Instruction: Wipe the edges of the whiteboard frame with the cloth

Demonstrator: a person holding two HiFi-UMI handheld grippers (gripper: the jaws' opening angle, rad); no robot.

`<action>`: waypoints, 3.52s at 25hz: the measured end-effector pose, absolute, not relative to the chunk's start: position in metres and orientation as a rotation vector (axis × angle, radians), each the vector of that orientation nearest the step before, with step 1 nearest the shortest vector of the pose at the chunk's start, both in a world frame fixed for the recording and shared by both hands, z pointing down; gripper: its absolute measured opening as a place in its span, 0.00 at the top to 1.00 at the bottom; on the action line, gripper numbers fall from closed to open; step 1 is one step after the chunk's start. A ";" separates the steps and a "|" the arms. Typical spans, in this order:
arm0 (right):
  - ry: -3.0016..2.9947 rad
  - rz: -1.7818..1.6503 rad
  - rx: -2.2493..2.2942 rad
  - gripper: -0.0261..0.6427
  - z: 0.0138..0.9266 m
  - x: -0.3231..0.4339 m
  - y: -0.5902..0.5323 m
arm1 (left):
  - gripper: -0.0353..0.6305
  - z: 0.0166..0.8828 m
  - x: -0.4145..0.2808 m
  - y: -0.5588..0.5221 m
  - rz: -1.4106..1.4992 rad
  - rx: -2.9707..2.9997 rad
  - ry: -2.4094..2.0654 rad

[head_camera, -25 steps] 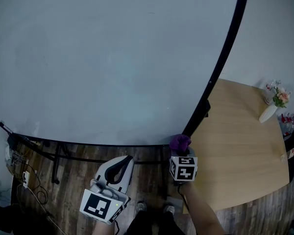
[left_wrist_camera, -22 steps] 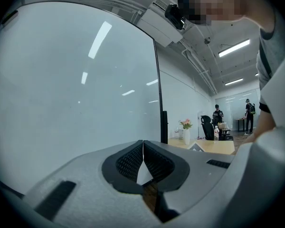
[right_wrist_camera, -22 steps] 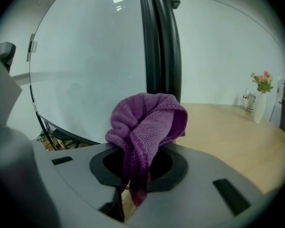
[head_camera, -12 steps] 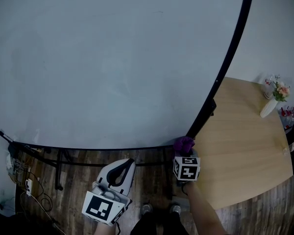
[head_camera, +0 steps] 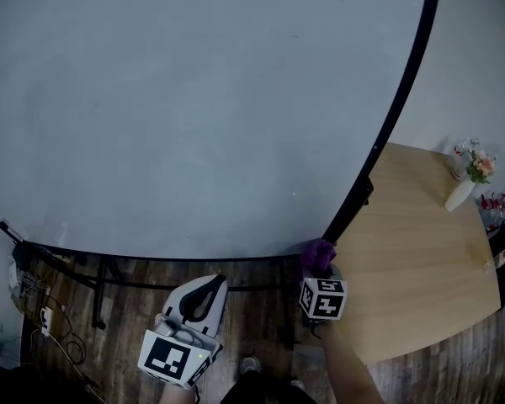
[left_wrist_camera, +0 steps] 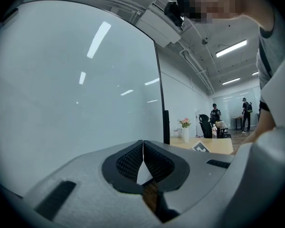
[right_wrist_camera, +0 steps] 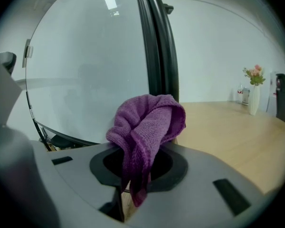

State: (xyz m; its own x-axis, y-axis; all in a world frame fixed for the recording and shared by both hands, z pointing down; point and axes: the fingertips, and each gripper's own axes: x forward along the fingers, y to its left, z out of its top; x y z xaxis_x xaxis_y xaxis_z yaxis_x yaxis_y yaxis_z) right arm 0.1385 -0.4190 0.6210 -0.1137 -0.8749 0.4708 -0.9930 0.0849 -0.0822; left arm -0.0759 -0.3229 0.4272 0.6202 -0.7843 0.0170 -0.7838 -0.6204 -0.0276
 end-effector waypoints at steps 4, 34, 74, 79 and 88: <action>-2.143 0.486 1.831 0.84 0.600 0.130 -0.409 | 0.92 0.422 -0.078 -0.314 -0.039 -2.789 1.414; -2.713 0.129 1.269 0.84 0.447 0.071 -0.241 | 0.92 0.370 -0.075 -0.141 0.042 -2.399 1.792; -2.963 -0.016 1.072 0.83 0.374 0.033 -0.100 | 0.92 0.351 -0.129 0.013 0.037 -2.159 2.017; -2.950 -0.027 1.115 0.83 0.374 0.030 -0.070 | 0.92 0.352 -0.136 0.036 0.046 -2.190 1.987; -2.931 -0.011 1.164 0.83 0.380 0.034 -0.022 | 0.92 0.357 -0.134 0.072 0.062 -2.245 1.942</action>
State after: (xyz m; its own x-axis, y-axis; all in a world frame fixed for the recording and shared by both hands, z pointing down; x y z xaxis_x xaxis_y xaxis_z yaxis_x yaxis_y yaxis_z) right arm 0.0342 -0.0218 0.3800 -0.7275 -0.6860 -0.0137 -0.6861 0.7275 0.0018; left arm -0.1337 0.0723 0.3566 0.1499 -0.9782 -0.1435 -0.9854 -0.1360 -0.1023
